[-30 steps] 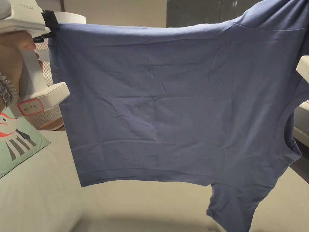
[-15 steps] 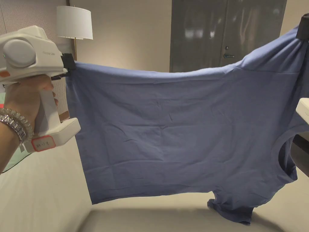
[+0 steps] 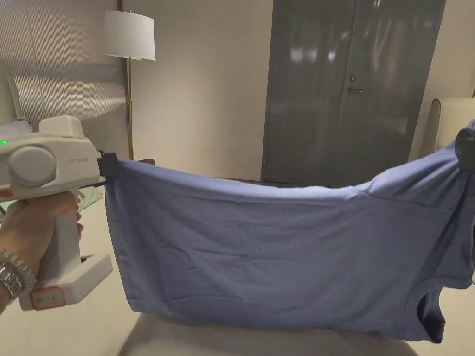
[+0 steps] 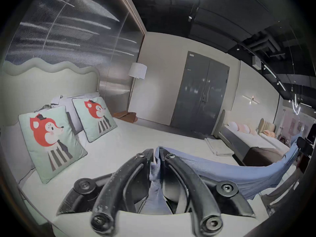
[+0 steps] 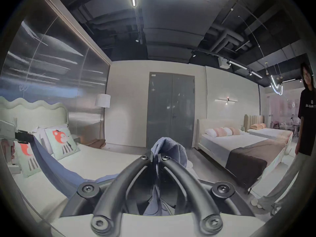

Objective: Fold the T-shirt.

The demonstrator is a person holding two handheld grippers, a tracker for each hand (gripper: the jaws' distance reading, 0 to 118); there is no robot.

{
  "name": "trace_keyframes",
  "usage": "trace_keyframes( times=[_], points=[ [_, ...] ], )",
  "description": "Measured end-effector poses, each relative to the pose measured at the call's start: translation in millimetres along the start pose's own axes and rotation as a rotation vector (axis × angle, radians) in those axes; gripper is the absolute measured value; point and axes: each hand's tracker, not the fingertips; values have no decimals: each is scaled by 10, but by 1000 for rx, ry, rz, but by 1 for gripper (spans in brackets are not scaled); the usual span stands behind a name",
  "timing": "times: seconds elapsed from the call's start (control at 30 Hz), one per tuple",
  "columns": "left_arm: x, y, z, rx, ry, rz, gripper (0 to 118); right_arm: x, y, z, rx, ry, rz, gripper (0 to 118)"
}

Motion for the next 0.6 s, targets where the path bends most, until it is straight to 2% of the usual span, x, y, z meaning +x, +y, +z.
trace_keyframes(
  times=[0.27, 0.37, 0.6],
  points=[
    [-241, -872, 899, -114, -9, -17, 6, 50, -613, 880, -152, 37, -36, 3],
    [-341, -1256, 1149, -162, -6, -24, 6, 44, -891, 1229, -204, 37, -1, 3],
    [-579, -2148, 1735, -314, 30, -53, 6, -90, -1582, 1956, -362, 50, 26, 3]
  ],
)
